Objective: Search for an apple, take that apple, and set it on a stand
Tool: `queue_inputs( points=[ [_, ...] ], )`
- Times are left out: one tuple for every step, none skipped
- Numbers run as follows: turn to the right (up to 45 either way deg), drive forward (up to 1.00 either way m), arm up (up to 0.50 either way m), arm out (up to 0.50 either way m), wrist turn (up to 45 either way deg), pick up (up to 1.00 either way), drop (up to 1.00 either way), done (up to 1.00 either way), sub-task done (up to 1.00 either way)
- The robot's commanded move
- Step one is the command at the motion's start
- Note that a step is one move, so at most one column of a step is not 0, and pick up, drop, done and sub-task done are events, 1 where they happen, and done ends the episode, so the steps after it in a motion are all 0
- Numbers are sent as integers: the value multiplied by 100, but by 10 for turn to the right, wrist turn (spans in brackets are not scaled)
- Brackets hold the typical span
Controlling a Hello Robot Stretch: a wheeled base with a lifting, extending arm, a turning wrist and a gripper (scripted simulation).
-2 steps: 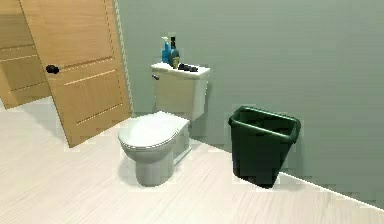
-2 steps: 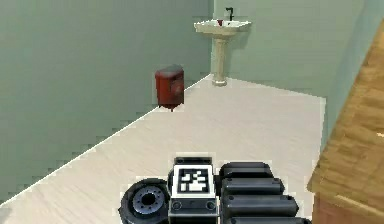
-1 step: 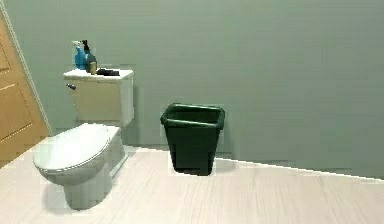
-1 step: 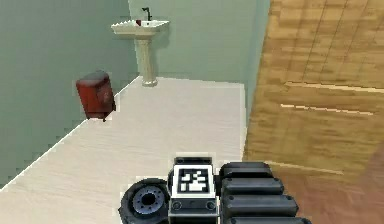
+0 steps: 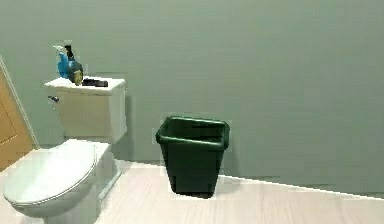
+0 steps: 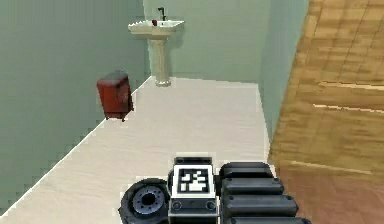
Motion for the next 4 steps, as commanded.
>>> queue_inputs(
  points=[
    [-450, 0, 0, 0, 0, 0, 0, 0, 0],
    [-300, 0, 0, 0, 0, 0, 0, 0, 0],
    [0, 100, 0, 0, 0, 0, 0, 0, 0],
    [0, 100, 0, 0, 0, 0, 0, 0, 0]
  ],
)
